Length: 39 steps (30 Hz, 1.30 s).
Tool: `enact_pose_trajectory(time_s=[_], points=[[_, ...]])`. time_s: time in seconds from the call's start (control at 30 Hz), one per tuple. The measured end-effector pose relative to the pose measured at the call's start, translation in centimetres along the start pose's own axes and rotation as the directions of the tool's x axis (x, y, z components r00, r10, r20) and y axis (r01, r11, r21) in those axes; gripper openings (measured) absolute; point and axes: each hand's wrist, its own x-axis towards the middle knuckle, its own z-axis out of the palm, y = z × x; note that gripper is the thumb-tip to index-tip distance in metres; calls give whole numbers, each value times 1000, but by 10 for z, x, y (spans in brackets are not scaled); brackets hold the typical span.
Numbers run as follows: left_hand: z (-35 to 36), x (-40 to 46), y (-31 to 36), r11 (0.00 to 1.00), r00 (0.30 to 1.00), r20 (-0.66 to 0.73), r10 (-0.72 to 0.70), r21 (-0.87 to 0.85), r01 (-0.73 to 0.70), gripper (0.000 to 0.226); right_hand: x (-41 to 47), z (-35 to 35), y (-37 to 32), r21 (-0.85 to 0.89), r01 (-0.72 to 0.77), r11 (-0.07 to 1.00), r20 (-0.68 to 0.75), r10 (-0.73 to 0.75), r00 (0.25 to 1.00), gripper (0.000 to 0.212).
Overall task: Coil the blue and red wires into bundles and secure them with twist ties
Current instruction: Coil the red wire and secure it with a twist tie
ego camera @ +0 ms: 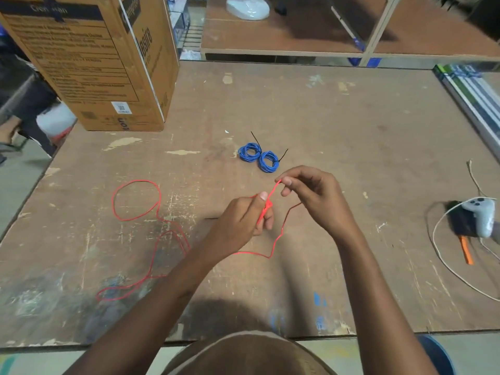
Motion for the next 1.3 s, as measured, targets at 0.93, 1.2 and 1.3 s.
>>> enact_pose_trajectory(time_s=[0.93, 1.2, 1.3], points=[[9, -4, 27, 981, 985, -147, -92, -185, 64, 51, -26, 55, 31, 233, -59, 971, 22, 56, 998, 42], [5, 23, 37, 848, 966, -258, 8, -510, -144, 55, -51, 71, 14, 233, -94, 968, 179, 52, 982, 26], [6, 30, 41, 713, 958, -283, -43, -681, -169, 53, -48, 55, 4, 78, -51, 996, 221, 32, 975, 34]])
